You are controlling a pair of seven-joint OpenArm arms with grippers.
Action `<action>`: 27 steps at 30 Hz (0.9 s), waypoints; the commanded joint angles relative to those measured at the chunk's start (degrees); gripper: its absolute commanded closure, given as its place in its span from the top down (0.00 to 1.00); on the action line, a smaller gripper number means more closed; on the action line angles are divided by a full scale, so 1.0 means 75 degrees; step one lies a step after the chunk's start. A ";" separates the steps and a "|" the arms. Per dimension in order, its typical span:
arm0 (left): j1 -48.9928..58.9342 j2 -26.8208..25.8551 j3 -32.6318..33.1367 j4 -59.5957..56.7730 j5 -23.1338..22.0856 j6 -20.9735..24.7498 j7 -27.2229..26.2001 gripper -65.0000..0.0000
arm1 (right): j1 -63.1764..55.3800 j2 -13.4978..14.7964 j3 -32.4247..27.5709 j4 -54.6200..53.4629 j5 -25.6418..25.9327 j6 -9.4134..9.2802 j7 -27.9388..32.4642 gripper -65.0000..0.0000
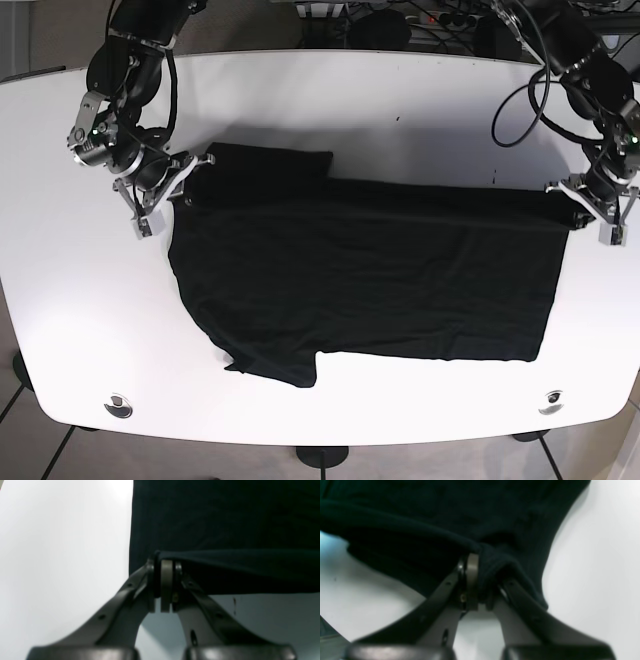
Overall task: Fold the T-shirt properly
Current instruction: 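Lay the T-shirt down and pull the held edge apart to smooth it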
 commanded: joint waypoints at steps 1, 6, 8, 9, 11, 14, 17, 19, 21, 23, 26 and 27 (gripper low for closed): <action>-0.0336 -0.0261 0.0197 -0.0175 -0.0064 0.0016 -0.0263 0.00 | 0.0290 0.0042 0.0025 -0.0162 0.0092 -0.0003 0.0117 0.03; -0.0723 -0.0647 0.1123 -0.0855 -0.0064 0.0016 -0.0790 0.07 | 0.0349 0.0066 -0.0022 -0.0443 0.0092 -0.0003 0.0550 0.05; -0.0887 -0.0858 0.1322 -0.1195 -0.0064 0.0016 -0.0790 0.31 | 0.0325 0.0066 -0.0022 -0.0408 0.0128 -0.0003 0.0550 0.22; -0.0899 -0.0882 0.1299 -0.1242 -0.0064 0.0016 -0.0790 0.41 | 0.0302 0.0077 0.0014 -0.0396 0.0163 0.0008 0.0538 0.33; -0.0899 -0.1034 0.1310 -0.1253 -0.0064 0.0016 -0.0813 0.55 | 0.0255 0.0077 0.0025 -0.0173 0.0163 0.0055 0.0527 0.55; -0.1063 -0.1257 0.1287 -0.1265 -0.0064 0.0280 -0.0825 0.63 | -0.0378 0.0030 0.0025 0.0858 0.0175 0.0067 0.0515 0.77; -0.1028 -0.1269 0.1287 -0.1265 -0.0064 0.0315 -0.0837 0.63 | -0.0812 -0.0063 0.0014 0.1034 0.0175 0.0032 0.0515 0.77; -0.0934 -0.1269 0.1275 -0.1265 -0.0064 0.0315 -0.0837 0.63 | -0.1046 -0.0181 0.0037 0.0987 0.0163 0.0032 0.0527 0.77; -0.0735 -0.1210 0.1275 -0.1218 -0.0064 0.0315 -0.0907 0.63 | -0.1316 -0.0227 -0.0033 0.0776 0.0175 0.0067 0.0527 0.77; -0.0594 -0.1198 0.1287 -0.1253 -0.0064 0.0315 -0.1071 0.63 | -0.1351 -0.0415 -0.0045 0.0577 0.0175 0.0067 0.0527 0.77; -0.0325 -0.1198 0.1322 -0.1206 -0.0099 0.0315 -0.1364 0.63 | -0.1304 -0.0485 -0.0127 0.0307 0.0175 0.0067 0.0574 0.77; -0.0278 -0.1198 0.1322 -0.1206 -0.0099 0.0315 -0.1411 0.63 | -0.1292 -0.0485 -0.0279 0.0202 0.0175 0.0067 0.0585 0.77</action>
